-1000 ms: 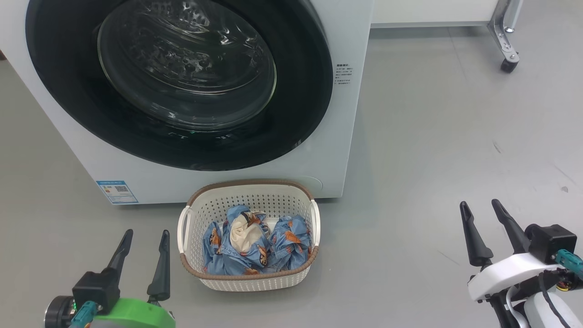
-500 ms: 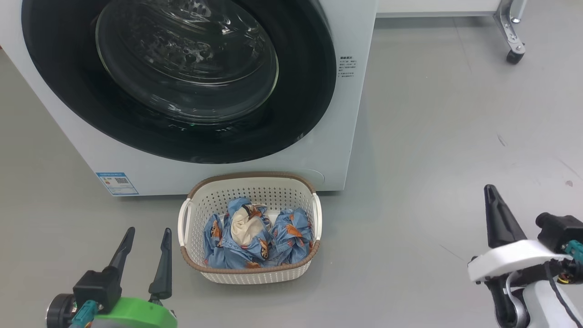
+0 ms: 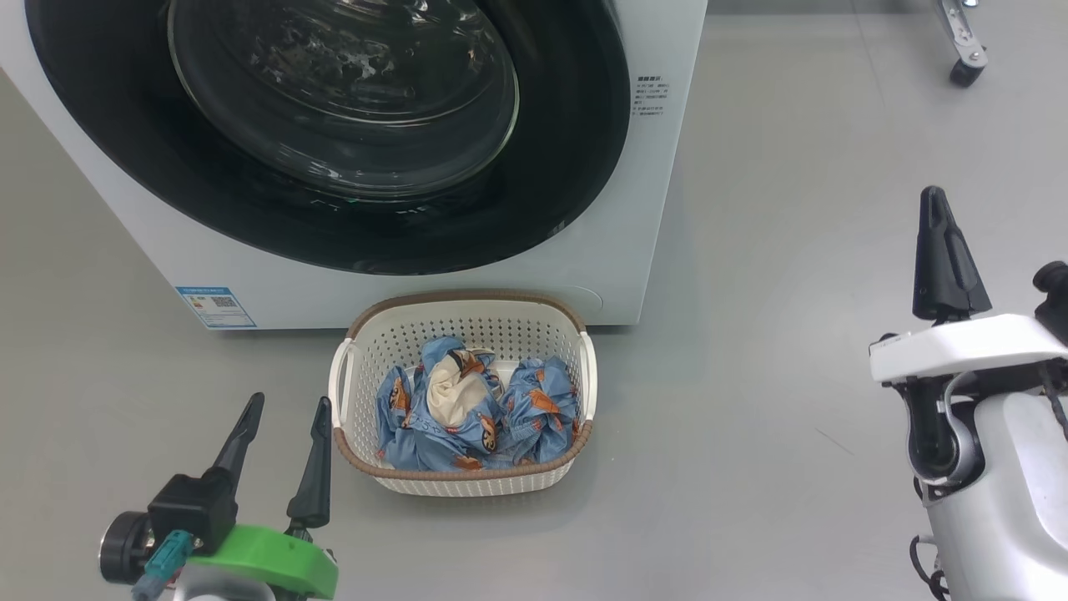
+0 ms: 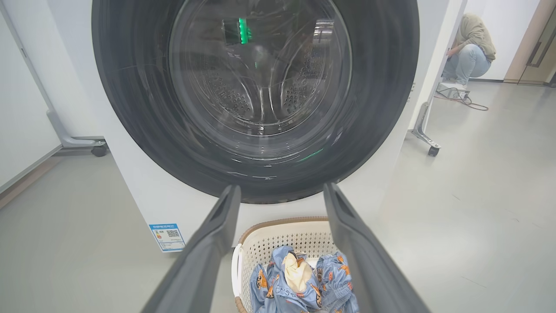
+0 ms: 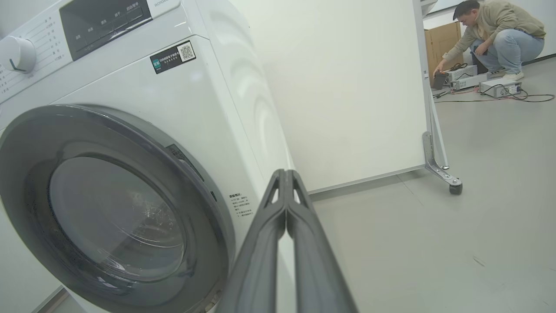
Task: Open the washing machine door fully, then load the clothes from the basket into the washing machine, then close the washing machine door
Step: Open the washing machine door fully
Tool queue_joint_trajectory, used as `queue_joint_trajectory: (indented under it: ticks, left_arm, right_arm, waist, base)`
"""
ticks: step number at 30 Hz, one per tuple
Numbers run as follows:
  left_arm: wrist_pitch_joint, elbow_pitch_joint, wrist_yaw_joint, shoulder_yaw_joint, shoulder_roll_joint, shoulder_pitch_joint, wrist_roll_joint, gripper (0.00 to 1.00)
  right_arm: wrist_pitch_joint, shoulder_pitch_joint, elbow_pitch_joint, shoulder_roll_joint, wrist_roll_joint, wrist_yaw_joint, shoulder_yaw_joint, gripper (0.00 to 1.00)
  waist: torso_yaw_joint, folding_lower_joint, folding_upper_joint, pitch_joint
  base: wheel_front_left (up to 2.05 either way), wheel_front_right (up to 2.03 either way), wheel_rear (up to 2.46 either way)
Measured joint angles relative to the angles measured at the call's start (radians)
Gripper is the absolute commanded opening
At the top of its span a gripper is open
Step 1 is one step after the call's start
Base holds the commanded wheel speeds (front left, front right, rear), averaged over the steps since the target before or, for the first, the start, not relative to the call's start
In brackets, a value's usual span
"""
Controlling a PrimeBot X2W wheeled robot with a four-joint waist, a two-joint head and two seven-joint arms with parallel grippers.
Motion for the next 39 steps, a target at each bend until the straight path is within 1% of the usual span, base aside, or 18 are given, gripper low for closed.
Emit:
queue_joint_trajectory:
  ticks: [7, 12, 17, 22, 29, 31, 39]
  left_arm:
    - [0.0, 0.001, 0.0, -0.01, 0.0, -0.012, -0.001, 1.0]
    - [0.0, 0.002, 0.0, -0.021, -0.001, -0.032, -0.001, 1.0]
    - [0.0, 0.002, 0.0, -0.028, -0.001, -0.048, -0.001, 1.0]
    - [0.0, 0.001, 0.0, -0.039, -0.001, -0.062, -0.002, 1.0]
    - [0.0, -0.004, 0.0, -0.055, -0.002, -0.096, -0.003, 1.0]
    - [0.0, -0.006, 0.0, -0.062, -0.002, -0.112, -0.003, 1.0]
    - [0.0, -0.017, 0.0, -0.074, -0.012, -0.152, -0.019, 1.0]
  right_arm:
    - [0.0, -0.09, 0.006, 0.002, 0.061, 0.003, 0.001, 0.0]
    - [0.0, -0.155, 0.011, -0.003, 0.136, 0.003, 0.041, 0.0]
    - [0.0, -0.225, 0.015, -0.031, 0.211, 0.003, 0.087, 0.0]
    - [0.003, -0.287, 0.018, -0.065, 0.295, 0.003, 0.097, 0.0]
    - [0.073, -0.371, 0.019, -0.114, 0.423, 0.003, 0.138, 0.0]
    - [0.119, -0.401, 0.025, -0.125, 0.498, 0.003, 0.152, 0.0]
    - [0.27, -0.479, 0.019, -0.169, 0.699, 0.003, 0.187, 0.0]
  waist:
    - [0.017, 0.0, 0.0, 0.022]
    - [0.031, 0.0, 0.0, 0.037]
    - [0.044, 0.0, 0.0, 0.055]
    - [0.056, 0.0, 0.0, 0.075]
    - [0.074, 0.0, 0.0, 0.116]
    - [0.083, 0.0, 0.0, 0.136]
    - [0.108, 0.0, 0.0, 0.194]
  base:
    - [0.0, 0.0, 0.0]
    - [0.0, 0.0, 0.0]
    - [0.0, 0.0, 0.0]
    - [0.0, 0.0, 0.0]
    - [0.0, 0.0, 0.0]
    - [0.0, 0.0, 0.0]
    - [0.0, 0.0, 0.0]
